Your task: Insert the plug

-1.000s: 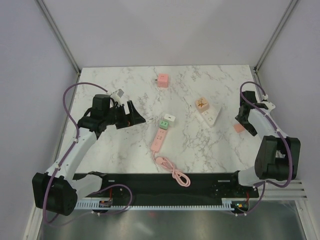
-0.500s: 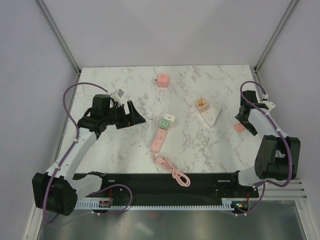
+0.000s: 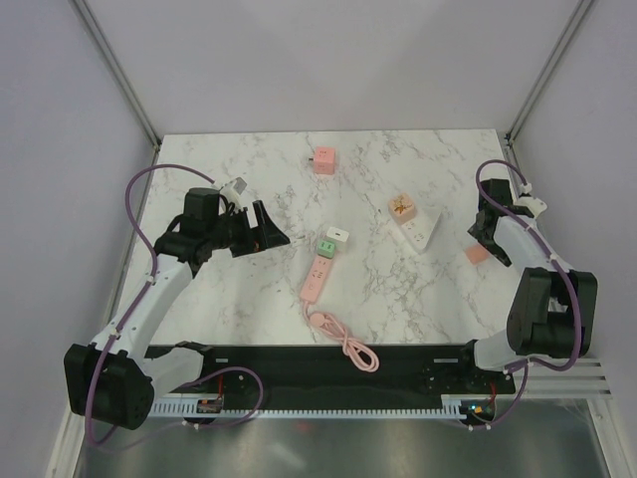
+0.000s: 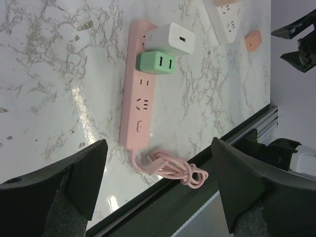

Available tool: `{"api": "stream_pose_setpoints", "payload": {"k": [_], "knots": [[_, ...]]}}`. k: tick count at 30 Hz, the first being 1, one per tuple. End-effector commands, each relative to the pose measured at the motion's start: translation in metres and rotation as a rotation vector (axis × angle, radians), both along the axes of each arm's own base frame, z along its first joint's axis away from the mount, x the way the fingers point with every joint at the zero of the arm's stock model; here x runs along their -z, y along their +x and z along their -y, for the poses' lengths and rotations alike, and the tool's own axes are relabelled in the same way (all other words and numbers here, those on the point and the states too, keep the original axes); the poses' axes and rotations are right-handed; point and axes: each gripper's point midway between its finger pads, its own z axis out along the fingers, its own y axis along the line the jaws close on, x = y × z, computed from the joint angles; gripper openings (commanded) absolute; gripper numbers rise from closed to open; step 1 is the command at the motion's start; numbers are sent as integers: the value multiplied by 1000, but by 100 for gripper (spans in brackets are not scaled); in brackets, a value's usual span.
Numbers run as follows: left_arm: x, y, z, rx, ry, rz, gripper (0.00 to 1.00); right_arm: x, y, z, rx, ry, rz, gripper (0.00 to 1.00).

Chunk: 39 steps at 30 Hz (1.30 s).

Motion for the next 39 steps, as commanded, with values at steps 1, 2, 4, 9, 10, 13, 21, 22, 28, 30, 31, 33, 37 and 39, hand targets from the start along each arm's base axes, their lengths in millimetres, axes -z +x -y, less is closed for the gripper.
{"api": "stream_pose_setpoints", "payload": {"k": [1, 2, 4, 9, 10, 13, 21, 22, 28, 30, 31, 33, 37, 39], "knots": [[-16, 5, 4, 33, -15, 72, 92, 0, 10, 7, 19, -27, 24, 86], [-16, 5, 4, 32, -14, 72, 91, 2, 12, 6, 13, -20, 21, 86], [-16, 5, 5, 34, -16, 71, 91, 3, 15, 6, 18, -13, 25, 86], [-17, 5, 4, 30, -18, 76, 91, 9, 18, -3, 52, 51, 55, 85], [-16, 5, 4, 30, -17, 73, 91, 11, 19, -4, 61, 60, 57, 84], [-17, 5, 4, 30, -17, 76, 91, 18, 23, -6, 66, 78, 45, 84], [-17, 5, 4, 28, -19, 76, 90, 38, 25, -12, 48, 110, 9, 80], [-16, 5, 4, 26, -17, 70, 90, 41, 23, -12, 45, 109, 4, 79], [-16, 6, 4, 26, -19, 68, 89, 48, 21, -15, 2, 124, -10, 68], [-16, 6, 5, 27, -20, 69, 89, 48, 22, -17, -26, 123, -11, 66], [-16, 5, 5, 31, -23, 67, 89, 49, 20, -17, -40, 122, -17, 64], [-17, 5, 5, 33, -24, 72, 88, 50, 22, -18, -68, 126, -18, 63], [-17, 5, 5, 30, -26, 69, 88, 54, 19, -23, -104, 140, -36, 63], [-15, 5, 6, 30, -26, 66, 88, 55, 20, -26, -130, 156, -35, 54]]}}
